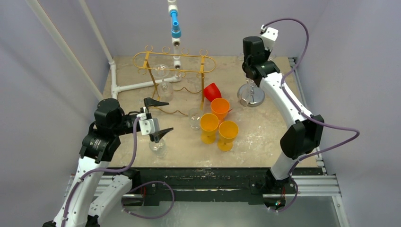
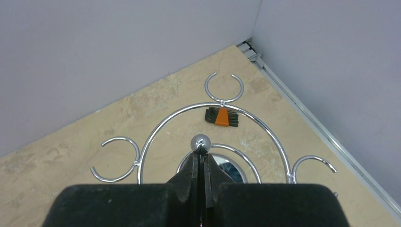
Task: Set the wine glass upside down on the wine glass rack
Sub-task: Adjust the wine rack at the center of the board.
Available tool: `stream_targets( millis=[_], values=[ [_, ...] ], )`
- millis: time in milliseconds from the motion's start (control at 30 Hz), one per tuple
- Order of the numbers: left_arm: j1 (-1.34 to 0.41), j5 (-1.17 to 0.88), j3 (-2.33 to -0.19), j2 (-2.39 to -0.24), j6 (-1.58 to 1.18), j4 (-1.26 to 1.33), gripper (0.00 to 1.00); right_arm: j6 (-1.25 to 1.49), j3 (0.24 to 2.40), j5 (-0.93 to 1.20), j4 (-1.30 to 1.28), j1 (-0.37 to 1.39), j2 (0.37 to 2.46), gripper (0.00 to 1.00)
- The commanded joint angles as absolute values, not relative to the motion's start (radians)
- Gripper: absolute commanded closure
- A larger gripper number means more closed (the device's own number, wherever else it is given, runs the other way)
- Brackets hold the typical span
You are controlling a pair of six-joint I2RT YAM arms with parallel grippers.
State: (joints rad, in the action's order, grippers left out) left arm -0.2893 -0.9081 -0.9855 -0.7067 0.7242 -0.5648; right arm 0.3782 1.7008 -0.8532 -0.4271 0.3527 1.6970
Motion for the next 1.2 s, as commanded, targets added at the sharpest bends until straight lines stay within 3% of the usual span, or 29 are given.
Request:
stream_targets(
  millis=[0, 167, 200, 400, 533, 733, 933, 1167],
  values=[
    [-0.288, -0.91, -0.99, -0.697, 0.706, -0.533, 0.08, 0.463, 1.78, -0.943, -0.362, 0.353, 1.716, 1.0],
    [-0.288, -0.901, -0.985, -0.686, 0.718, -0.543, 0.08, 0.407, 1.816, -0.873, -0.408, 0.353, 1.716, 1.0],
    [-0.288, -0.901, -0.983, -0.685, 0.72, -0.545, 0.08, 0.396, 1.81, -0.809, -0.414, 0.353, 1.706, 0.96],
    [-0.288, -0.904, -0.991, -0.687, 0.721, -0.545, 0.08, 0.302, 1.78, -0.682, -0.487, 0.351, 1.637, 0.51],
    [-0.288, -0.909, -0.998, -0.694, 0.712, -0.542, 0.08, 0.276, 1.753, -0.645, -0.512, 0.351, 1.592, 0.37],
    [-0.288, -0.908, -1.001, -0.692, 0.705, -0.544, 0.08, 0.182, 1.734, -0.561, -0.481, 0.297, 1.568, 0.36],
    [-0.288, -0.91, -1.007, -0.696, 0.689, -0.538, 0.08, 0.012, 1.771, -0.342, -0.514, 0.232, 1.604, 0.37],
    [-0.288, -0.92, -1.04, -0.736, 0.672, -0.538, 0.08, 0.005, 1.692, -0.182, -0.458, 0.174, 1.576, 0.37]
  ],
)
